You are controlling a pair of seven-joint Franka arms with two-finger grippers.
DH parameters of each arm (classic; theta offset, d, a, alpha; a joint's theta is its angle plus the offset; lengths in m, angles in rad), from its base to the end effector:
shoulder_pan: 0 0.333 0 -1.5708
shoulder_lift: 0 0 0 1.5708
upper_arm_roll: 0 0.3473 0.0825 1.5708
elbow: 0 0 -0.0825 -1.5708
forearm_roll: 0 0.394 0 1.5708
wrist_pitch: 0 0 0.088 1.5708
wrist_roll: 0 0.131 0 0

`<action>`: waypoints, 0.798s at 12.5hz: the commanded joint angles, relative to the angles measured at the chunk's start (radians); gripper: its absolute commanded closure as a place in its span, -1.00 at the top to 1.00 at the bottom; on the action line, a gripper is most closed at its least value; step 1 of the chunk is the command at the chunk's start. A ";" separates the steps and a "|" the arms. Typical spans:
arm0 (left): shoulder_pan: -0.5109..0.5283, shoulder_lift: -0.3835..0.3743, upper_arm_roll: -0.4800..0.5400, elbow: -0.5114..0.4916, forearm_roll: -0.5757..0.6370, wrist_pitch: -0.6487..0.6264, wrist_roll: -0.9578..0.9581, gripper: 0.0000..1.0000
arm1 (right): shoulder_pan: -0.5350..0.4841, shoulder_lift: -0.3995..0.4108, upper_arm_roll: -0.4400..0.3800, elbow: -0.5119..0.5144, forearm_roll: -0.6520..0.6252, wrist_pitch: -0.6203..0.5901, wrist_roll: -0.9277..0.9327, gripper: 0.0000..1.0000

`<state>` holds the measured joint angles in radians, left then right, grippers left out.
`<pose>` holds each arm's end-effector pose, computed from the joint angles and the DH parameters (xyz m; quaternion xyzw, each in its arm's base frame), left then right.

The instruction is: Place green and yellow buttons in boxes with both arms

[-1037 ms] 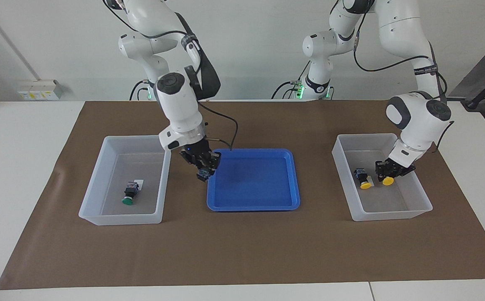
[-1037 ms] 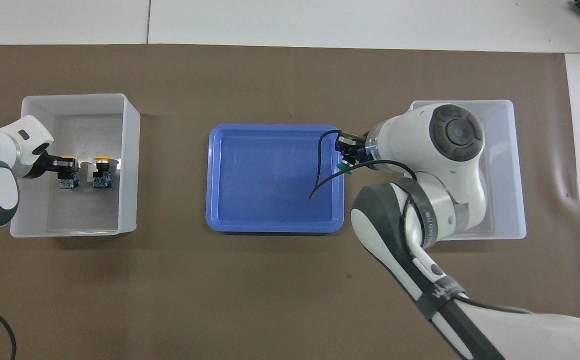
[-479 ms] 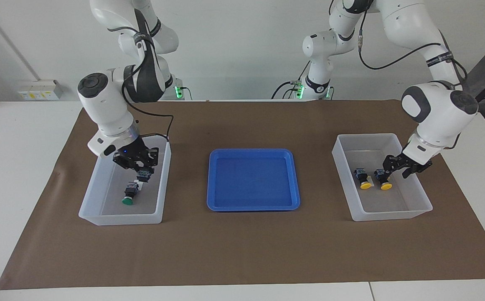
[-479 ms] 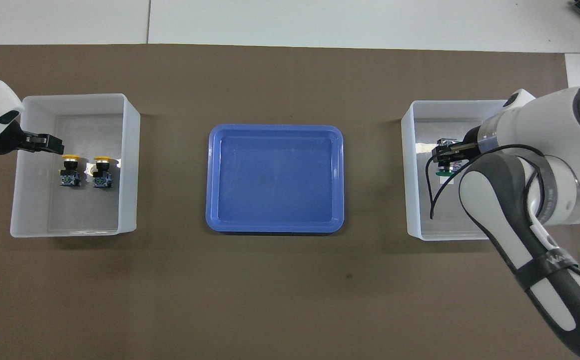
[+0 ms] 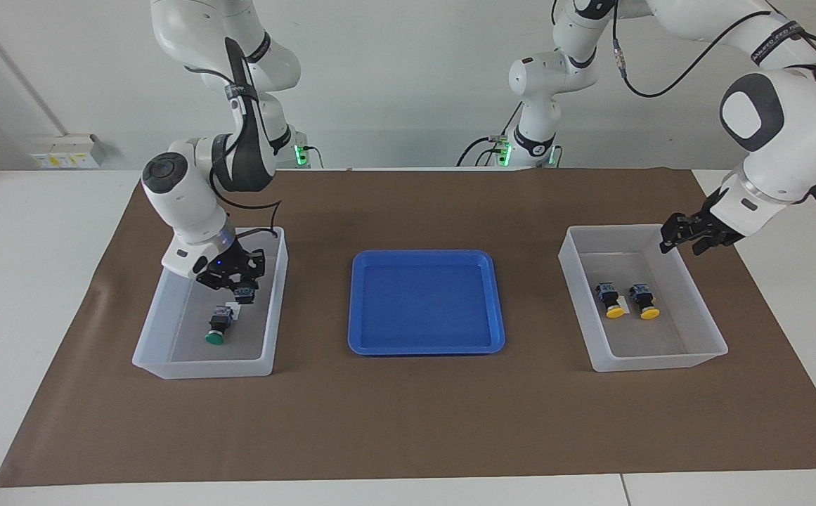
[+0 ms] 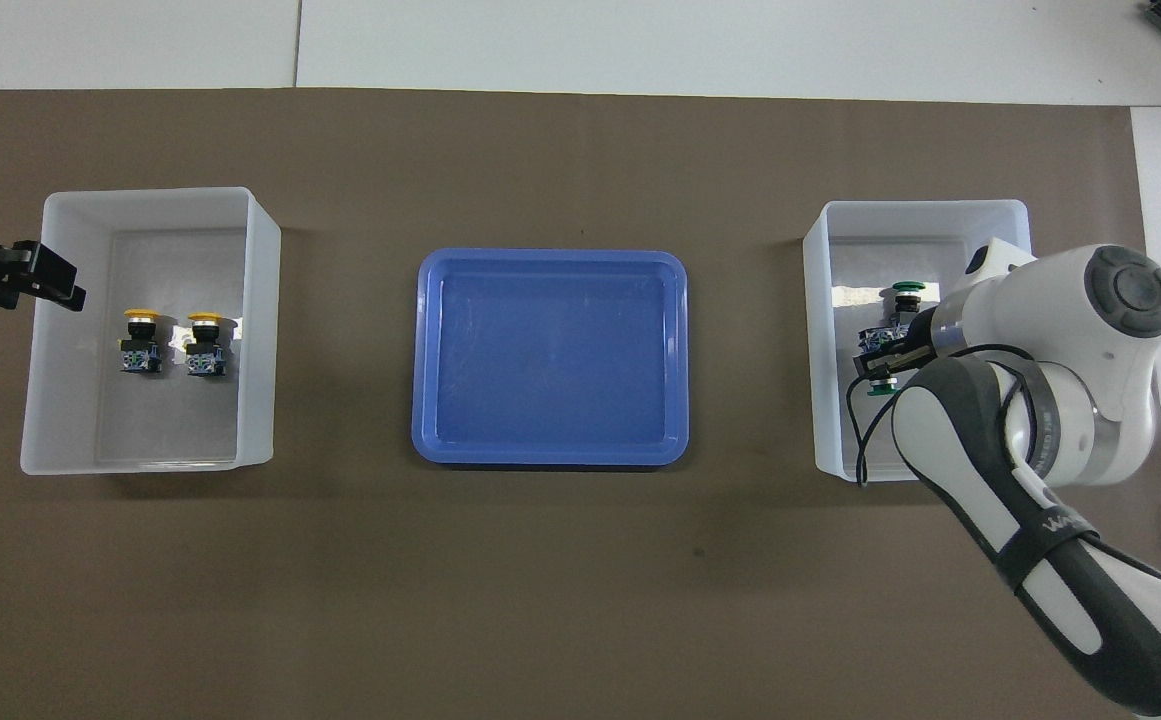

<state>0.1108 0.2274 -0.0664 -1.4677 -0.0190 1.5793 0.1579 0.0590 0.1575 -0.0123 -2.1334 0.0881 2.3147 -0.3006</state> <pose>0.6313 0.0298 0.5458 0.9966 -0.0556 -0.0556 0.0227 0.5769 0.0303 0.3365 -0.9890 -0.1437 -0.0158 0.0300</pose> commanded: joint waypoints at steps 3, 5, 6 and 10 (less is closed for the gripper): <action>-0.069 -0.121 0.007 -0.003 0.007 -0.090 -0.049 0.50 | -0.007 -0.006 0.006 -0.051 -0.013 0.068 -0.008 0.23; -0.079 -0.154 0.007 -0.028 0.008 -0.096 -0.051 1.00 | -0.010 -0.012 0.006 -0.036 -0.011 0.054 -0.006 1.00; -0.079 -0.164 0.007 -0.036 0.008 -0.096 -0.049 1.00 | -0.010 -0.025 0.006 -0.013 -0.010 0.033 0.009 1.00; -0.079 -0.206 0.007 -0.043 0.008 -0.100 -0.049 1.00 | -0.007 -0.087 0.003 0.116 -0.019 -0.083 0.249 1.00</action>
<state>0.0441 0.0692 -0.0697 -1.4705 -0.0189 1.4869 0.1160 0.0581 0.1028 -0.0134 -2.0572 0.0883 2.2804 -0.1424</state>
